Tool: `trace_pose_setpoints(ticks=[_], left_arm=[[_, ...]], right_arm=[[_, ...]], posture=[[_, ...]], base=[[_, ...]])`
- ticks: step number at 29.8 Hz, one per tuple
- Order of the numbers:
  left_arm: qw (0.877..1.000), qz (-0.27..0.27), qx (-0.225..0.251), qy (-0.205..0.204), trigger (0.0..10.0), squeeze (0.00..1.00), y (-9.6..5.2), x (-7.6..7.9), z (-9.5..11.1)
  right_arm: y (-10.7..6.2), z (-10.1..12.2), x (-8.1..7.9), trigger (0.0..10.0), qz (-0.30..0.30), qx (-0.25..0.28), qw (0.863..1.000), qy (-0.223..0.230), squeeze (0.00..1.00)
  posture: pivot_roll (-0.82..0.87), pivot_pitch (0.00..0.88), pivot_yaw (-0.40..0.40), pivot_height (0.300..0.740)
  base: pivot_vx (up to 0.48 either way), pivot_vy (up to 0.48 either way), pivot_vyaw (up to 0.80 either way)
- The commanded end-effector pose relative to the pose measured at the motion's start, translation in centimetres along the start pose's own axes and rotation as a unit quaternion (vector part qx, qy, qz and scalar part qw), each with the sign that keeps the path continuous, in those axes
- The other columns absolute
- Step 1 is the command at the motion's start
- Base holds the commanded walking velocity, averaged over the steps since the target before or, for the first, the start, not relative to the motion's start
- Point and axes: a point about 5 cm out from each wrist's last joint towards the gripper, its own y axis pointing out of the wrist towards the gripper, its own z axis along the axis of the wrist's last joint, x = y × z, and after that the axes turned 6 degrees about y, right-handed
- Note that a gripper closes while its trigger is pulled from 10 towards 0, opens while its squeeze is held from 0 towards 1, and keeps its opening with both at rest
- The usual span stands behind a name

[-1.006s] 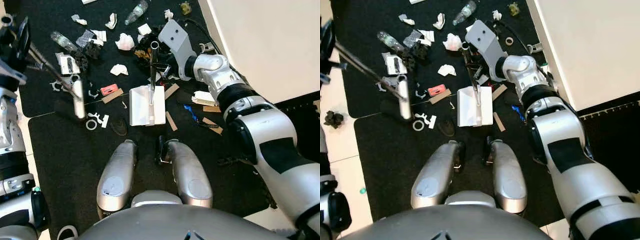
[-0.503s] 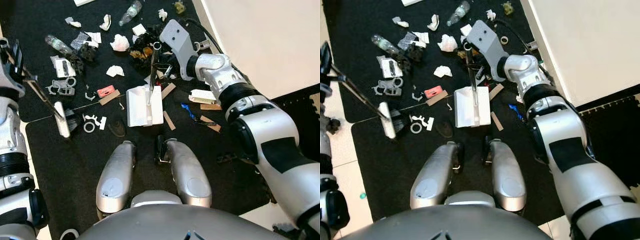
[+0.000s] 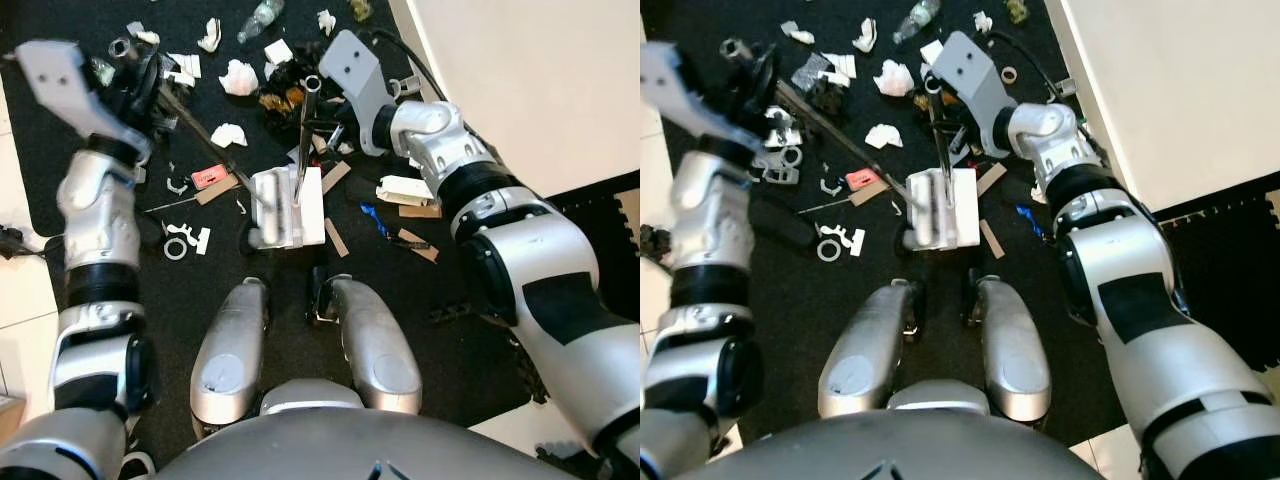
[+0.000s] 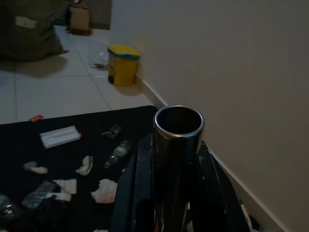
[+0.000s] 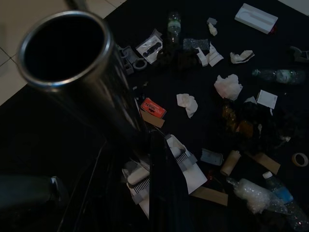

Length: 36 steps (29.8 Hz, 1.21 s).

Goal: Sweep floor

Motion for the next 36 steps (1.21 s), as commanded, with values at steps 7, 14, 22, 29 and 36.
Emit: trace_pose_setpoints(ticks=[7,14,22,29,36], left_arm=[[0.999,0.016,0.047,0.008,10.0,0.0,0.3,-0.5,2.5],[0.988,0.057,0.128,0.061,10.0,0.0,-2.6,-3.6,8.5],[0.991,0.047,0.103,0.07,10.0,0.0,-4.1,-3.8,9.2],[0.998,0.064,0.01,0.003,10.0,0.0,-5.1,-3.1,4.2],[0.998,0.042,-0.043,-0.019,10.0,0.0,-4.9,-2.3,2.4]], right_arm=[[-0.3,-2.8,-0.3,10.0,0.004,-0.048,0.998,0.037,0.0],[-0.2,-2.8,-0.5,10.0,0.003,-0.047,0.998,0.038,0.0],[0.3,-2.4,-0.9,10.0,0.01,-0.044,0.998,0.035,0.0],[0.3,-2.3,-0.9,10.0,0.01,-0.044,0.998,0.033,0.0],[0.1,-2.5,-0.7,10.0,0.005,-0.047,0.998,0.034,0.0]], posture=[[0.04,0.262,-0.092,0.74],[0.06,0.25,-0.079,0.74],[0.1,0.244,-0.076,0.74],[0.09,0.249,-0.079,0.74],[0.08,0.248,-0.071,0.74]], base=[[0.0,0.0,0.0],[0.0,0.0,0.0],[0.0,0.0,0.0],[0.0,0.0,0.0],[0.0,0.0,0.0]])
